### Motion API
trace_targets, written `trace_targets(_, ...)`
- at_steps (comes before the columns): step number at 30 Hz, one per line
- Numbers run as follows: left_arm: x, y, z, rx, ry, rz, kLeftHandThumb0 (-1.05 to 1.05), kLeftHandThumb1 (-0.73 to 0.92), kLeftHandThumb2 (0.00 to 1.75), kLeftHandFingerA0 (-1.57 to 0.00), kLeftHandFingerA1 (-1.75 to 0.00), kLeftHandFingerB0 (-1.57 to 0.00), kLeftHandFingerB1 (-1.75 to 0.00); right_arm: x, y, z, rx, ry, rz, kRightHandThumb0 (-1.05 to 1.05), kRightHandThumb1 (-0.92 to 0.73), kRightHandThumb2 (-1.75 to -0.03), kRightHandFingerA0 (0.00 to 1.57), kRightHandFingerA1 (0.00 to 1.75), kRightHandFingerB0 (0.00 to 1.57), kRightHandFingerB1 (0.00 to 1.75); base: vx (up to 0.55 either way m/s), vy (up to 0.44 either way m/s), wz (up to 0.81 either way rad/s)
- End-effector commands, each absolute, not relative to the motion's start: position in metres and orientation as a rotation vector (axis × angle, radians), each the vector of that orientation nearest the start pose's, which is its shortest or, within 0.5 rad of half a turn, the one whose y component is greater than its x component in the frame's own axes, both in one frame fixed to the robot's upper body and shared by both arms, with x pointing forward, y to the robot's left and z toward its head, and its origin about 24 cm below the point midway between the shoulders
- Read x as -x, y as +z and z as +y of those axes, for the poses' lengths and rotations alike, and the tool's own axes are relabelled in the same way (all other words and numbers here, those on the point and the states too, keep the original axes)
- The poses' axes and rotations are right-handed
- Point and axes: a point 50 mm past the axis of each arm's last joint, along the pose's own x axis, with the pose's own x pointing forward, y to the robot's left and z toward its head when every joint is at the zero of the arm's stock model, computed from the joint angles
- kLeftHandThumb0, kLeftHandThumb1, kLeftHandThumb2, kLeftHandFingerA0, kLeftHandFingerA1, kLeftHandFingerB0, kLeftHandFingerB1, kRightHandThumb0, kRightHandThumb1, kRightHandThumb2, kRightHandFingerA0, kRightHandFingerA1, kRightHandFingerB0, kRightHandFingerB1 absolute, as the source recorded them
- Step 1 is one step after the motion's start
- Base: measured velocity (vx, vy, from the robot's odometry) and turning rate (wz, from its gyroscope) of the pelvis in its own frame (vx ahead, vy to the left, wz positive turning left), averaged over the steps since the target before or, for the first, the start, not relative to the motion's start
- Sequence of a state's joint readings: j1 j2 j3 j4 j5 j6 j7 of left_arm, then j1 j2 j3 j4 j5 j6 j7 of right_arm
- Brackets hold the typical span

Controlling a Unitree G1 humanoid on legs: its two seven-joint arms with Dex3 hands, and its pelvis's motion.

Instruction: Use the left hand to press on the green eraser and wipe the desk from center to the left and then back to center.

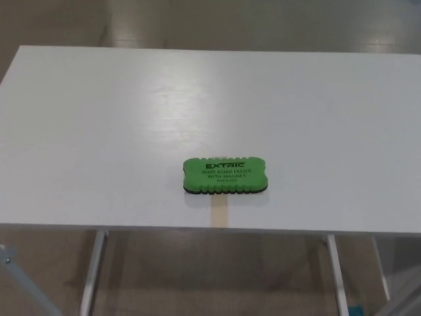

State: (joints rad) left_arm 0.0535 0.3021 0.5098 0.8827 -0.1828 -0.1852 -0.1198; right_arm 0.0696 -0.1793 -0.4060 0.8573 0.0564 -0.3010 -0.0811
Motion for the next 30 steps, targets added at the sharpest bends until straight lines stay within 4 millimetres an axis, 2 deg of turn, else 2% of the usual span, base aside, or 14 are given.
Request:
trace_targets(1, -0.131, -0.085, 0.332, 0.114, 0.568, 0.533, -0.26, 0.54, 0.56, -0.66, -0.48, -0.59, -0.41, -0.138, -0.097, -0.285, 0.02, -0.607, 0.501, -0.42, -0.67, -0.61, 0.76, 0.44, 0.56, 0.37, 0.0, 0.0, 0.0)
trace_targets(5, -0.138, -0.083, 0.325, 0.128, 0.51, 0.512, -0.27, 0.54, 0.56, -0.64, -0.47, -0.56, -0.39, -0.141, -0.094, -0.276, 0.001, -0.576, 0.477, -0.42, -0.67, -0.61, 0.77, 0.44, 0.57, 0.37, 0.0, 0.0, 0.0)
trace_targets(9, -0.145, -0.066, 0.31, 0.139, 0.181, 0.462, -0.32, 0.53, 0.57, -0.54, -0.44, -0.47, -0.35, -0.139, -0.091, -0.255, -0.012, -0.447, 0.441, -0.42, -0.68, -0.61, 0.71, 0.43, 0.55, 0.37, 0.0, 0.0, 0.0)
trace_targets(12, -0.147, -0.058, 0.301, 0.134, 0.069, 0.445, -0.33, 0.54, 0.57, -0.57, -0.44, -0.46, -0.35, -0.136, -0.09, -0.247, 0.002, -0.385, 0.426, -0.42, -0.69, -0.61, 0.7, 0.43, 0.55, 0.37, 0.0, 0.0, 0.0)
trace_targets(13, -0.149, -0.053, 0.295, 0.111, -0.017, 0.441, -0.44, 0.46, 0.73, -0.51, -0.52, -0.39, -0.45, -0.136, -0.09, -0.242, 0.019, -0.348, 0.422, -0.44, -0.69, -0.61, 0.68, 0.42, 0.54, 0.37, 0.0, 0.0, 0.0)
trace_targets(14, -0.15, -0.049, 0.29, 0.099, -0.091, 0.433, -0.49, 0.49, 0.78, -0.52, -0.53, -0.36, -0.45, -0.135, -0.091, -0.239, 0.031, -0.326, 0.419, -0.45, -0.7, -0.62, 0.68, 0.41, 0.54, 0.37, 0.0, 0.0, 0.0)
trace_targets(19, -0.148, -0.027, 0.262, 0.055, -0.429, 0.384, -0.5, 0.55, 0.83, -0.58, -0.56, -0.35, -0.46, -0.132, -0.096, -0.23, 0.063, -0.267, 0.442, -0.45, -0.7, -0.62, 0.68, 0.42, 0.53, 0.36, 0.0, 0.0, 0.0)
trace_targets(20, -0.147, -0.025, 0.258, 0.047, -0.467, 0.376, -0.43, 0.67, 0.6, -0.69, -0.44, -0.46, -0.35, -0.132, -0.096, -0.231, 0.071, -0.265, 0.446, -0.45, -0.7, -0.62, 0.68, 0.41, 0.52, 0.36, 0.0, 0.0, 0.0)
trace_targets(21, -0.147, -0.022, 0.255, 0.034, -0.511, 0.362, -0.44, 0.64, 0.62, -0.72, -0.47, -0.54, -0.38, -0.132, -0.097, -0.231, 0.073, -0.265, 0.45, -0.45, -0.7, -0.62, 0.68, 0.41, 0.51, 0.36, 0.0, 0.0, 0.0)
trace_targets(22, -0.148, -0.019, 0.252, 0.024, -0.545, 0.351, -0.44, 0.64, 0.62, -0.72, -0.47, -0.54, -0.38, -0.133, -0.097, -0.231, 0.072, -0.266, 0.453, -0.45, -0.7, -0.62, 0.68, 0.41, 0.51, 0.36, 0.0, 0.0, 0.0)
trace_targets(23, -0.148, -0.015, 0.245, 0.032, -0.62, 0.331, -0.37, 0.69, 0.62, -0.81, -0.47, -0.71, -0.41, -0.132, -0.098, -0.233, 0.072, -0.269, 0.456, -0.45, -0.7, -0.62, 0.68, 0.41, 0.51, 0.36, 0.0, 0.0, 0.0)
trace_targets(24, -0.148, -0.014, 0.242, 0.036, -0.649, 0.323, -0.37, 0.69, 0.62, -0.81, -0.47, -0.71, -0.41, -0.131, -0.098, -0.234, 0.072, -0.271, 0.457, -0.45, -0.7, -0.62, 0.68, 0.41, 0.51, 0.36, 0.0, 0.0, 0.0)
trace_targets(25, -0.149, -0.012, 0.238, 0.045, -0.701, 0.319, -0.32, 0.69, 0.61, -0.85, -0.48, -0.78, -0.45, -0.13, -0.099, -0.235, 0.074, -0.27, 0.465, -0.45, -0.7, -0.62, 0.68, 0.42, 0.51, 0.36, 0.0, 0.0, 0.0)
trace_targets(30, -0.152, -0.001, 0.222, 0.059, -0.869, 0.293, -0.3, 0.7, 0.62, -0.89, -0.48, -0.83, -0.48, -0.127, -0.101, -0.236, 0.062, -0.274, 0.482, -0.45, -0.7, -0.62, 0.69, 0.42, 0.51, 0.36, 0.0, 0.0, 0.0)
